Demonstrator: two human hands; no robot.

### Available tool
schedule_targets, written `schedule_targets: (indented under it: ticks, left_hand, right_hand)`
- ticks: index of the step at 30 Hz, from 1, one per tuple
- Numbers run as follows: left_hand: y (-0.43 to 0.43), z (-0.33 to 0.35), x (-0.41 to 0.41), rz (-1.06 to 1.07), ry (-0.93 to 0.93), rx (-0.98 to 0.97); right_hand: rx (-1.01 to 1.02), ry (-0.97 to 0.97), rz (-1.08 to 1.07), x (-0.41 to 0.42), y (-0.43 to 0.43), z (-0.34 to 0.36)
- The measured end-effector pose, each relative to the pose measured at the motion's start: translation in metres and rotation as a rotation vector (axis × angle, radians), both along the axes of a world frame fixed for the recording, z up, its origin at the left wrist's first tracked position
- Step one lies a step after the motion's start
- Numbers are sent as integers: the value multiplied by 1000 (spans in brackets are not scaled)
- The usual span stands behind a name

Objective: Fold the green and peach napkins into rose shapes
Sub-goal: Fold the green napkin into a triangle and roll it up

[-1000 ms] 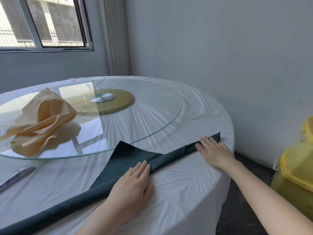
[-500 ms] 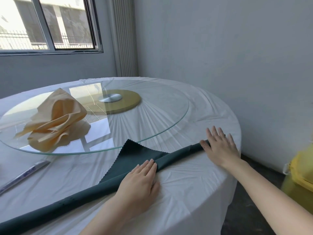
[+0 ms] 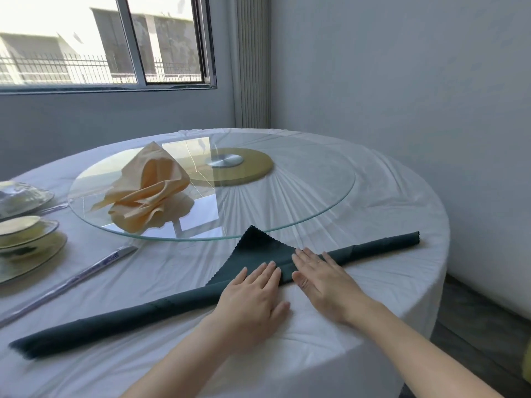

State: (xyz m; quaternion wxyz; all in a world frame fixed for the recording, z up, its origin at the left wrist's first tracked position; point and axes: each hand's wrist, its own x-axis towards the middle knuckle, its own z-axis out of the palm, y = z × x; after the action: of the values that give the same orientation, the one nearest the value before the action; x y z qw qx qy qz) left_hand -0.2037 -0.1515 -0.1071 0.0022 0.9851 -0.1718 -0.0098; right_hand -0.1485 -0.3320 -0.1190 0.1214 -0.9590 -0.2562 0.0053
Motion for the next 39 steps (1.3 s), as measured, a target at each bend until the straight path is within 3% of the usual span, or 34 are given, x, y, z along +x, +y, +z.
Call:
schedule_targets:
  ticks: [8, 17, 28, 39]
  left_hand:
    - [37, 0, -35, 135, 23, 46]
    - [40, -5, -29, 124, 16, 9]
    - [92, -6, -56, 89, 21, -27]
    - [148, -11, -90, 236, 56, -180]
  right_hand:
    - [-25, -17, 19, 0, -2, -2]
    - [-53, -77, 182, -17, 43, 6]
    - [10, -28, 172, -19, 51, -6]
    - [-22, -31, 195, -16, 50, -6]
